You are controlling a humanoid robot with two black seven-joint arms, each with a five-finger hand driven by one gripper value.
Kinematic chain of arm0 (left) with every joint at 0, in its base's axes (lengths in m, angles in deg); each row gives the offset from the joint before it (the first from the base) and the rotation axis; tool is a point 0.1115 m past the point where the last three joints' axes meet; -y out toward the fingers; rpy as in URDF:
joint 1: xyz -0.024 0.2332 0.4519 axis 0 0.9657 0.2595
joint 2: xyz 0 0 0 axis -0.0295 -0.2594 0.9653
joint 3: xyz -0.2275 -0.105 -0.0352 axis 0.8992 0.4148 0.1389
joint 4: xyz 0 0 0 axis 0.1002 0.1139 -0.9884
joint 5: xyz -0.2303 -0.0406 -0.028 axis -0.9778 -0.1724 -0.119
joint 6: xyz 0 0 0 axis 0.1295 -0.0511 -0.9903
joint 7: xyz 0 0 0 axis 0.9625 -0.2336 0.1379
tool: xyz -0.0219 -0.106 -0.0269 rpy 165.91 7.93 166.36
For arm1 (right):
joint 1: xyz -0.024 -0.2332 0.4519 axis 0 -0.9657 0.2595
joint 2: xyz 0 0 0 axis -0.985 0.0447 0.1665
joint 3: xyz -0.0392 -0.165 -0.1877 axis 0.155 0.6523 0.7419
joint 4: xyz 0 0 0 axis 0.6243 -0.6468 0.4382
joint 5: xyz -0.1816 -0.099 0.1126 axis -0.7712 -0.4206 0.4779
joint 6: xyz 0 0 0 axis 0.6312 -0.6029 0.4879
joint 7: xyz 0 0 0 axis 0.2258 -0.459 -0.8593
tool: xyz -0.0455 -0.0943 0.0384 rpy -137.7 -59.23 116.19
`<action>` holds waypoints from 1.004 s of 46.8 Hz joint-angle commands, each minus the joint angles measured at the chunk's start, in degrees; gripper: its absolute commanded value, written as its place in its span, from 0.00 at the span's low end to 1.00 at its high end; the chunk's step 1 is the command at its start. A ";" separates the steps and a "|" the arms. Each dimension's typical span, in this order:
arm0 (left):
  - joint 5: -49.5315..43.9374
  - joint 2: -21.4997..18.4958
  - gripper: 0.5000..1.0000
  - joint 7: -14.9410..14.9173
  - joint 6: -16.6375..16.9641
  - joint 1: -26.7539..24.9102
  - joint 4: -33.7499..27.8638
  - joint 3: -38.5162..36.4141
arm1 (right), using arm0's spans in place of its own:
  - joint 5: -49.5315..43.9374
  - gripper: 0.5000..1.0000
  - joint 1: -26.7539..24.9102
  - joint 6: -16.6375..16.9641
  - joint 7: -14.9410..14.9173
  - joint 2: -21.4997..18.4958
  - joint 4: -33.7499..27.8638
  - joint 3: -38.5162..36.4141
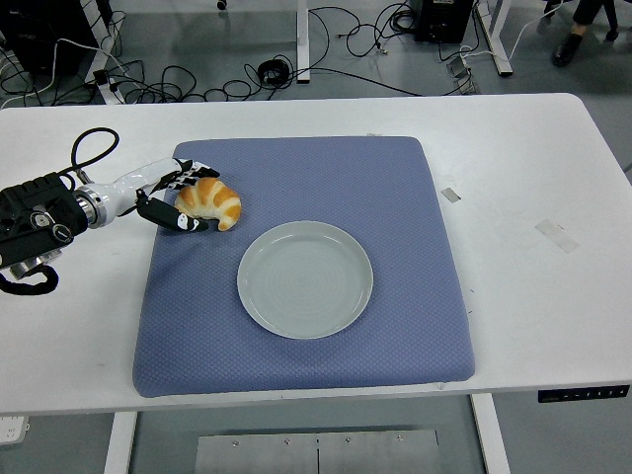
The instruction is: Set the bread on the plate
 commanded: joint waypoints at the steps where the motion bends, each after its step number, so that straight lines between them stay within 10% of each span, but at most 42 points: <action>1: 0.00 0.01 0.65 0.00 -0.01 0.15 -0.01 -0.01 | 0.00 1.00 -0.04 0.00 0.01 0.00 0.00 0.00; 15: -0.09 0.01 0.42 1.40 -0.10 -0.20 -0.01 0.34 | 0.00 1.00 0.05 0.00 0.01 0.00 0.00 0.00; 47: 0.00 -0.08 0.42 1.58 -1.33 -4.42 -11.34 4.48 | 0.00 1.00 -0.04 0.00 0.01 0.00 0.00 0.00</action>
